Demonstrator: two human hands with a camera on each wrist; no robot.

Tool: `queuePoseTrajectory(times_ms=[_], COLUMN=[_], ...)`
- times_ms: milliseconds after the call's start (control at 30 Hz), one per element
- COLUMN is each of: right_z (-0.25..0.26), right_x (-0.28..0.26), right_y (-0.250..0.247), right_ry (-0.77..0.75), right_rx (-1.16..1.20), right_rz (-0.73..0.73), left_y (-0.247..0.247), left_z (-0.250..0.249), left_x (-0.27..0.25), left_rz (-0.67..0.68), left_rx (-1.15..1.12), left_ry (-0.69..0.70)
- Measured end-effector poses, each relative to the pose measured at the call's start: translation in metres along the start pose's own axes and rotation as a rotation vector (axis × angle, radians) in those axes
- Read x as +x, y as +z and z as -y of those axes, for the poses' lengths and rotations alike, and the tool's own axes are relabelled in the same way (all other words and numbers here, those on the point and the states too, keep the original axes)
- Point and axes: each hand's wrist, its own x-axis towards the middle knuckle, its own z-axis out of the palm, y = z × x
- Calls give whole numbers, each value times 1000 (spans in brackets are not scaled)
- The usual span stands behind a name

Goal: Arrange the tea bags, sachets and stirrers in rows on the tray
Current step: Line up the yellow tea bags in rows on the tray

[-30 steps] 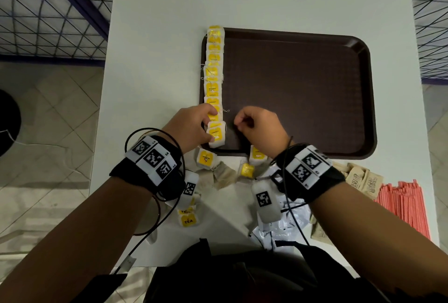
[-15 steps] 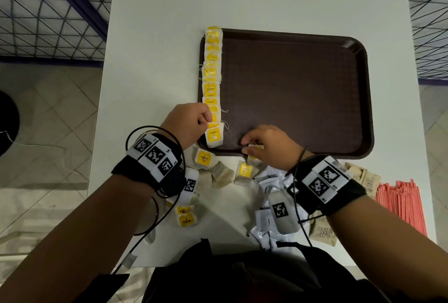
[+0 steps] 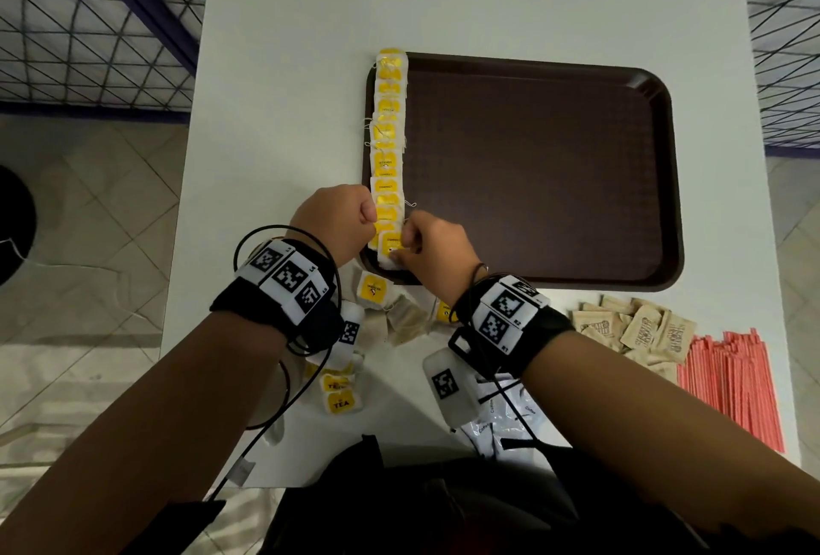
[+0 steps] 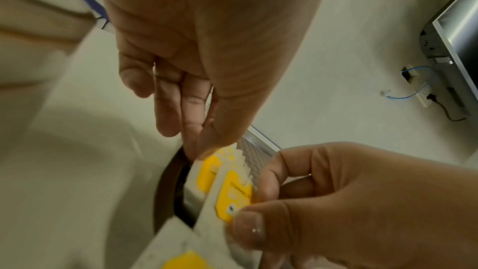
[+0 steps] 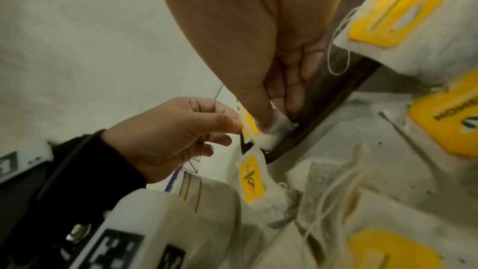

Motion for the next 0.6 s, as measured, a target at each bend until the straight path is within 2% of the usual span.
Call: queuePoseTrajectory(times_ms=[167, 433, 600], right_z=[-2, -8, -9], right_x=[-1, -8, -9], right_y=[-2, -6, -7], right_ry=[-111, -176, -204], right_rx=[-25, -35, -48], right_rz=[8, -18, -42], left_y=[2, -2, -9], left_z=[1, -1, 1], left_x=[1, -1, -3], left_rz=[-9, 27, 2], left_rx=[-31, -53, -113], left_ry=[-3, 3, -10])
